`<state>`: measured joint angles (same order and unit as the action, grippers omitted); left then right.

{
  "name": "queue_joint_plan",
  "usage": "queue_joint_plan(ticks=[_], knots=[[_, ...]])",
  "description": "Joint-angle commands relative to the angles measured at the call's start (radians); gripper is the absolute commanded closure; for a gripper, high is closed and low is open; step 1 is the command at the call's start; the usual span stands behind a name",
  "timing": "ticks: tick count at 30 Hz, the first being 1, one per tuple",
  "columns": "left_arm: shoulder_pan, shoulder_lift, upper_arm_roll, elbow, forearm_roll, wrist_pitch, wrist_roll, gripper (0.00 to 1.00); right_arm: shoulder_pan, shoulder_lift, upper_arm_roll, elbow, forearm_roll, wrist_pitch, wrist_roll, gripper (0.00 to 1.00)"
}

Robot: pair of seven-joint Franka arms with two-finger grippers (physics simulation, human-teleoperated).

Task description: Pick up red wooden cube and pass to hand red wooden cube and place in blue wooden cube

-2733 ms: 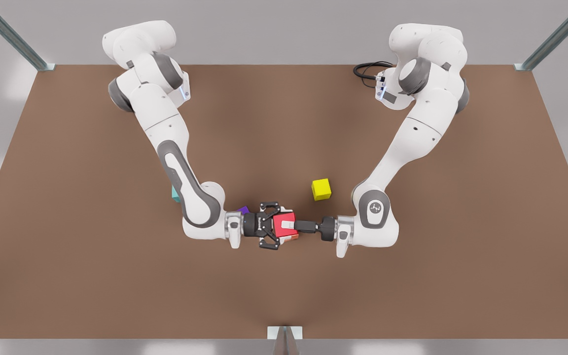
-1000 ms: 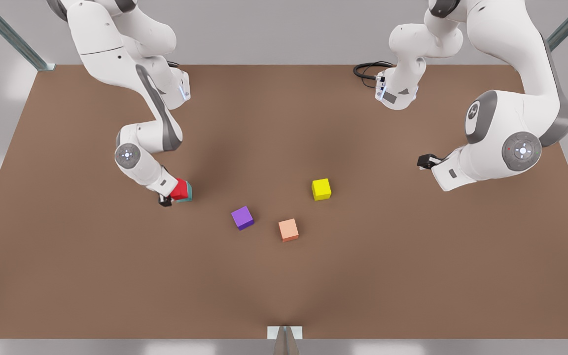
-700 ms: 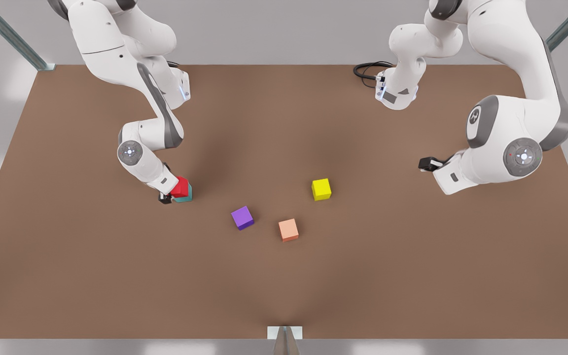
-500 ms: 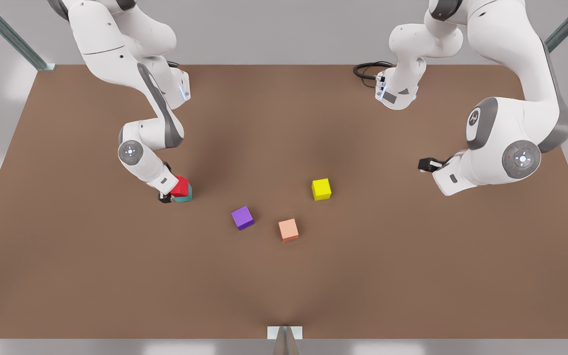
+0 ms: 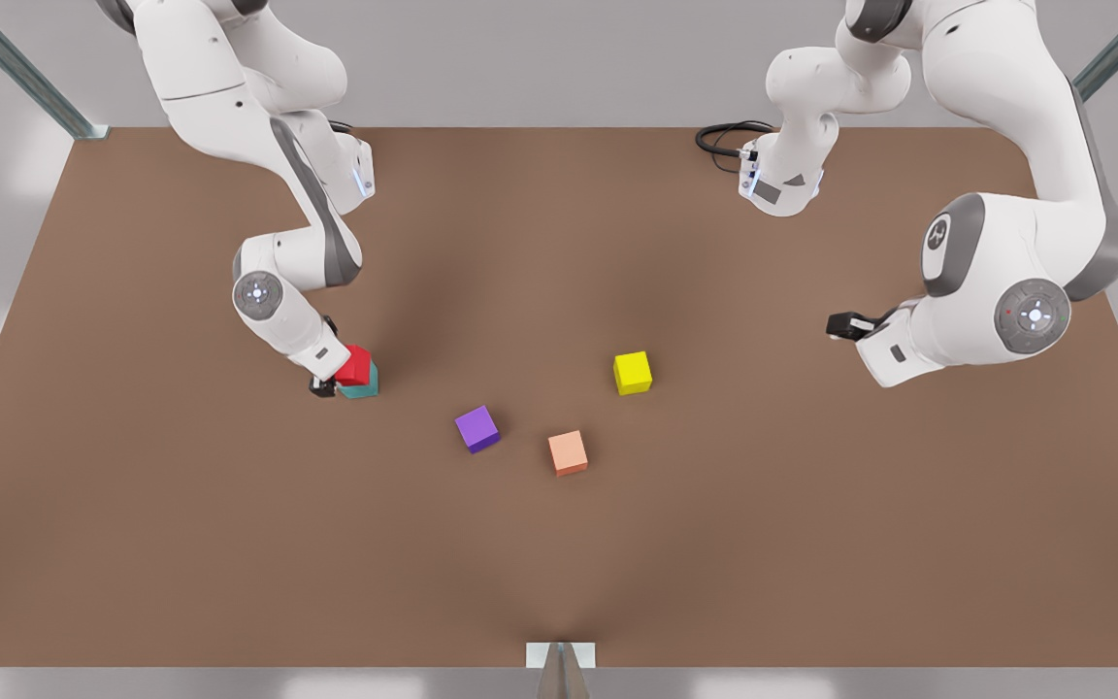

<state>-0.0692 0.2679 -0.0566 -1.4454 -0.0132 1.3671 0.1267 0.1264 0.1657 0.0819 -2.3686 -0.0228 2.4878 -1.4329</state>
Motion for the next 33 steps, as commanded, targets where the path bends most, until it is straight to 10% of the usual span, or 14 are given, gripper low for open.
queue_joint_plan(ticks=[1,33], knots=[[0.003,0.002,0.0,0.0,-0.001,0.0,-0.004,0.0,-0.001,-0.003,-0.001,-0.004,-0.022,-0.007,0.043,0.0],[0.005,0.016,0.001,0.0,-0.002,-0.006,-0.005,0.0,-0.002,0.009,-0.001,-0.003,-0.065,0.025,0.055,0.0]])
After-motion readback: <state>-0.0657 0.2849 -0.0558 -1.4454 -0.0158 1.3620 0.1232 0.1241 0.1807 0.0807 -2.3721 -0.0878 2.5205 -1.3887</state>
